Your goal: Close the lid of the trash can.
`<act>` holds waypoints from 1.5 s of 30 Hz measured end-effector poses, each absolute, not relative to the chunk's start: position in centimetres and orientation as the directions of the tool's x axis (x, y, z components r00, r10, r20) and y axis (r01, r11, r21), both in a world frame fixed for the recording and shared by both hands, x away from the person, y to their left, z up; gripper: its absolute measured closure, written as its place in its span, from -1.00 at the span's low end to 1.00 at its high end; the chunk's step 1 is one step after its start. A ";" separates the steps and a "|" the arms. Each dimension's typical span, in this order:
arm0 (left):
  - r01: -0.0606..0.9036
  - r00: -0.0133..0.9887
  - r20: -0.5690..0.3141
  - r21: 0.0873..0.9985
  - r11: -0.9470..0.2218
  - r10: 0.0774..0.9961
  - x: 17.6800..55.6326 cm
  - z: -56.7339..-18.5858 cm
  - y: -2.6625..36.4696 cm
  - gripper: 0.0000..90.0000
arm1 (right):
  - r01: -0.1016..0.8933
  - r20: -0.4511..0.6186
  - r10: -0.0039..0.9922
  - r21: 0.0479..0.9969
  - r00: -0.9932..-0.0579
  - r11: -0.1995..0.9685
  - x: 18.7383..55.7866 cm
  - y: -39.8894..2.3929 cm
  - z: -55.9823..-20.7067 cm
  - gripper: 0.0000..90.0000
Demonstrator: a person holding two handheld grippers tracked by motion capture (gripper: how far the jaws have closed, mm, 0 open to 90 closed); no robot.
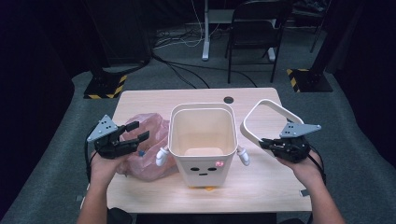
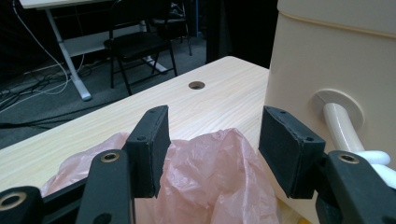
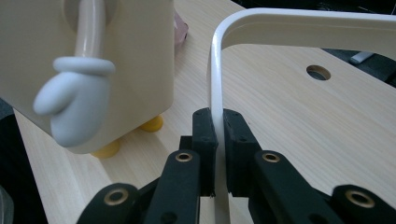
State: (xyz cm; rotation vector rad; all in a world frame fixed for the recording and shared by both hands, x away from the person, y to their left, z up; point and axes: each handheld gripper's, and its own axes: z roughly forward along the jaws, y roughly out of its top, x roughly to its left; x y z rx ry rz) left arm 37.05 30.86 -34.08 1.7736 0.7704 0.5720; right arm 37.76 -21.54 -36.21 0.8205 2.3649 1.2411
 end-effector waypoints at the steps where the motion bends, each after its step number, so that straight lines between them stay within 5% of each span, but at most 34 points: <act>1: 0.225 0.676 0.012 0.949 -0.222 0.737 37.0 -34.1 30.8 -0.05 | 0.328 -0.038 0.631 0.830 -0.775 0.452 37.7 -21.5 -36.0 0.88; 45: 0.228 0.687 0.013 0.946 -0.232 0.726 37.0 -34.0 30.5 -0.05 | 0.172 -0.099 0.486 0.860 -0.868 0.481 35.3 -20.0 -25.2 0.88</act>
